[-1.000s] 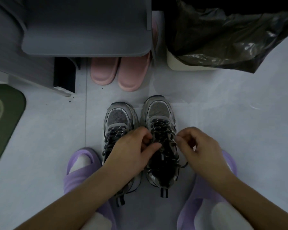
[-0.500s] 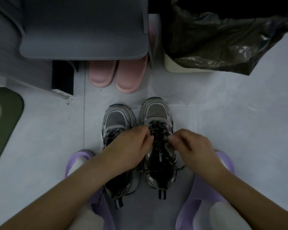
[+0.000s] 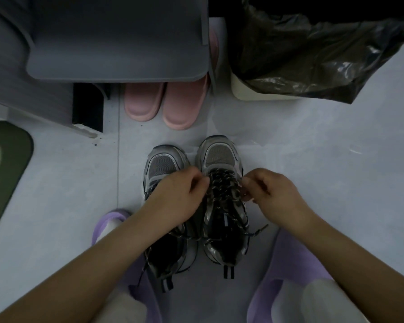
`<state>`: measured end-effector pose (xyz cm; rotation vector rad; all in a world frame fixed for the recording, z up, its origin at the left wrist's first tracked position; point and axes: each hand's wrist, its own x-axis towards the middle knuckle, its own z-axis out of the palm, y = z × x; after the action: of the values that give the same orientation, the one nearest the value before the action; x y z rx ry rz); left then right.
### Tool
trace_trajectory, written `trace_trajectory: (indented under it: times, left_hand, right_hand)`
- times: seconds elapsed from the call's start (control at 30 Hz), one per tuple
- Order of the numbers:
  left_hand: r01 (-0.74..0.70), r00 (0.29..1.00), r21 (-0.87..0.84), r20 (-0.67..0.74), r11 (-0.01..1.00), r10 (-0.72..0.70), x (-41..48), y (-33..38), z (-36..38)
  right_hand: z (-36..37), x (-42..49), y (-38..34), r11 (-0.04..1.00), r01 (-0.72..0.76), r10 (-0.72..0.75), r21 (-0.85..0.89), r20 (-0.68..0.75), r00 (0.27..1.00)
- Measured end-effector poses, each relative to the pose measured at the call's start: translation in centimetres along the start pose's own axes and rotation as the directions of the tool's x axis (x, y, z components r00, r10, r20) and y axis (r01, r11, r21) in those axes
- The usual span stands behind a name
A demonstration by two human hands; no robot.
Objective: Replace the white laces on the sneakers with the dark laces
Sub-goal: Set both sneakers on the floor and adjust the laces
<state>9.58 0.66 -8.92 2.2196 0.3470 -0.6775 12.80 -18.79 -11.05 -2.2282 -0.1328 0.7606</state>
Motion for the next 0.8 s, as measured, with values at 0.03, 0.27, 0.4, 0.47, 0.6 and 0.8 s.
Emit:
trace_trajectory:
  times: [0.03,0.27,0.4,0.47,0.6,0.8]
  left_hand:
    - [0.044,0.999,0.01,0.003,0.999,-0.044,0.4,0.2,0.1]
    - [0.156,0.975,-0.007,0.161,0.988,-0.153,2.7,0.7,-0.2]
    - [0.135,0.978,-0.08,0.17,0.988,-0.12,2.5,0.4,-0.3]
    - [0.194,0.967,-0.121,0.189,0.974,-0.169,2.6,0.7,-0.2]
    - [0.231,0.942,-0.061,0.263,0.971,-0.207,3.3,1.4,0.1]
    - [0.344,0.914,-0.327,0.331,0.88,-0.235,3.2,0.6,0.0]
  right_hand:
    - [-0.1,0.3,-0.2,0.999,-0.022,0.022,-0.04,0.008,1.0]
    - [-0.7,2.4,-2.3,0.943,0.042,0.007,-0.331,0.146,0.989]
    - [-0.7,2.2,-2.1,0.969,-0.078,0.114,-0.236,0.142,0.983]
    - [-0.7,2.2,-2.3,0.951,-0.202,0.243,-0.233,0.163,0.956]
    - [-0.4,3.1,-3.3,0.91,-0.346,0.397,-0.229,0.241,0.885]
    - [-1.3,3.9,-3.0,0.925,-0.38,0.355,0.024,0.312,0.881]
